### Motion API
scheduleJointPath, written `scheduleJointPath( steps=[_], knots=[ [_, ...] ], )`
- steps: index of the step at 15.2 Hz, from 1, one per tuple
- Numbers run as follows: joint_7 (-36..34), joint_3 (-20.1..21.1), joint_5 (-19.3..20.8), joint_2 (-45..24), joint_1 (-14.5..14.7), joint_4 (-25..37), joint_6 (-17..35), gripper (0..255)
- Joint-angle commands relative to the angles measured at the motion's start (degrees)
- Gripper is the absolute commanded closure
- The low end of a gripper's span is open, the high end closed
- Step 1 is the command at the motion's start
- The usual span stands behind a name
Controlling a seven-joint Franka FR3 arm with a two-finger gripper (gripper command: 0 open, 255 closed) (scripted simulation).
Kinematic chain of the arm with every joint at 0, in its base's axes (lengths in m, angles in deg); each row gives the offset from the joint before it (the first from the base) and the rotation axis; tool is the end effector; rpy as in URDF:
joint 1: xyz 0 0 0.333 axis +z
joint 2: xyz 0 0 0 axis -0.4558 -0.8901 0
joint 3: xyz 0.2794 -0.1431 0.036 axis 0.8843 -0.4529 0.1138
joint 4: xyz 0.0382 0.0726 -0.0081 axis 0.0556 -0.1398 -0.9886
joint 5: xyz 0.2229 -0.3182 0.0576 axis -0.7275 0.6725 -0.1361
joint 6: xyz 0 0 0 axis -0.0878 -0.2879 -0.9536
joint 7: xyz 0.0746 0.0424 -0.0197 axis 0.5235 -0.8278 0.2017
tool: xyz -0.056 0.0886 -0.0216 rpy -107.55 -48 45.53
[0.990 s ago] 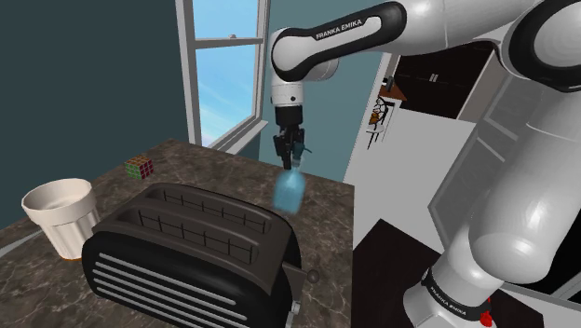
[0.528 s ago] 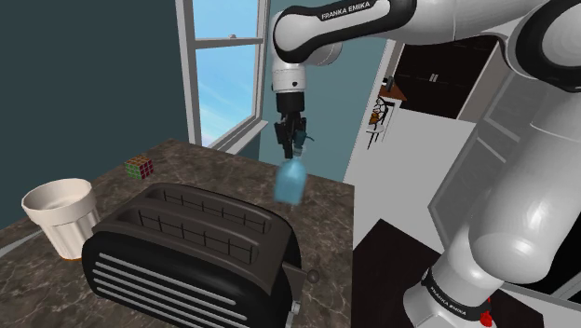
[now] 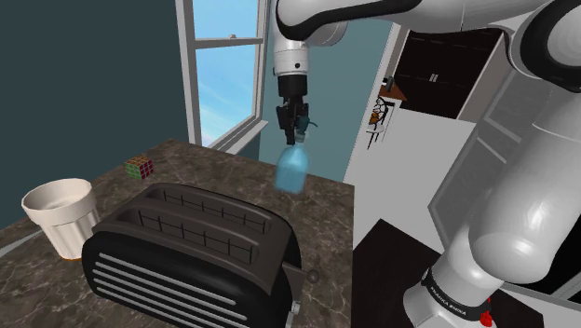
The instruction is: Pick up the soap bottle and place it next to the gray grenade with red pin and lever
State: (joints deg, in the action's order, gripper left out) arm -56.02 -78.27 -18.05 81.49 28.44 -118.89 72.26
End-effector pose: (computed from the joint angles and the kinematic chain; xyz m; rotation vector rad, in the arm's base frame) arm 0.5307 0.0798 0.4960 -2.9786 -0.3456 0.4715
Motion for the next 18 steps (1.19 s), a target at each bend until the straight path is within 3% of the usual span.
scheduleJointPath(
  steps=[1,18],
  knots=[
    [-0.1,0.0,0.0,0.2,0.0,1.5,-1.6,255],
    [-1.5,-0.1,-0.1,-1.4,-0.1,16.5,-15.1,255]
  ],
)
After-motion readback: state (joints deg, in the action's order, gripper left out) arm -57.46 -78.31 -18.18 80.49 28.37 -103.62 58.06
